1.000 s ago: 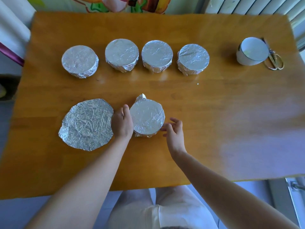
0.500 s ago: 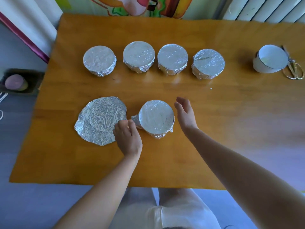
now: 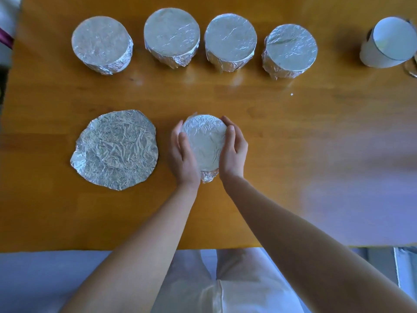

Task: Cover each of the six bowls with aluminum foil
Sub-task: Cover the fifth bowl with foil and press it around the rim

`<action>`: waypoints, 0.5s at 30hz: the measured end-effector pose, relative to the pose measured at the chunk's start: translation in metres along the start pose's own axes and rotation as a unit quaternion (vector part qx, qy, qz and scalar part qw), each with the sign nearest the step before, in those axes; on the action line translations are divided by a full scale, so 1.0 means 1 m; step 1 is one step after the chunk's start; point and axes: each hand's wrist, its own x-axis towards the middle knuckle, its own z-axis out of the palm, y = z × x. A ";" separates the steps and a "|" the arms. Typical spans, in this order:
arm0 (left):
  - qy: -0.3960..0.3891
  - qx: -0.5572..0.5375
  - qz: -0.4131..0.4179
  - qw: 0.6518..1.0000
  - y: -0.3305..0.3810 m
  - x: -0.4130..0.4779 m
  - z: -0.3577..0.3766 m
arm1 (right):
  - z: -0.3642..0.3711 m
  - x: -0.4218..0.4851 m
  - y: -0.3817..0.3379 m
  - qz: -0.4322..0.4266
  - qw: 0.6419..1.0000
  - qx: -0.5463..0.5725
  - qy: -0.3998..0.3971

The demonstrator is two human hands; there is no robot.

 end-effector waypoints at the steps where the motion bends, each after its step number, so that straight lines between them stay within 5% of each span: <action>1: 0.001 -0.007 -0.005 1.000 -0.003 0.000 0.000 | 0.000 0.000 0.003 0.001 1.000 0.000 0.002; 8: 0.026 -0.005 0.016 1.000 -0.011 0.001 0.001 | 0.002 0.003 0.012 0.006 1.000 0.008 0.007; 15: -0.059 0.082 0.003 0.995 -0.001 0.003 -0.012 | -0.001 0.006 0.009 0.030 0.999 0.000 -0.036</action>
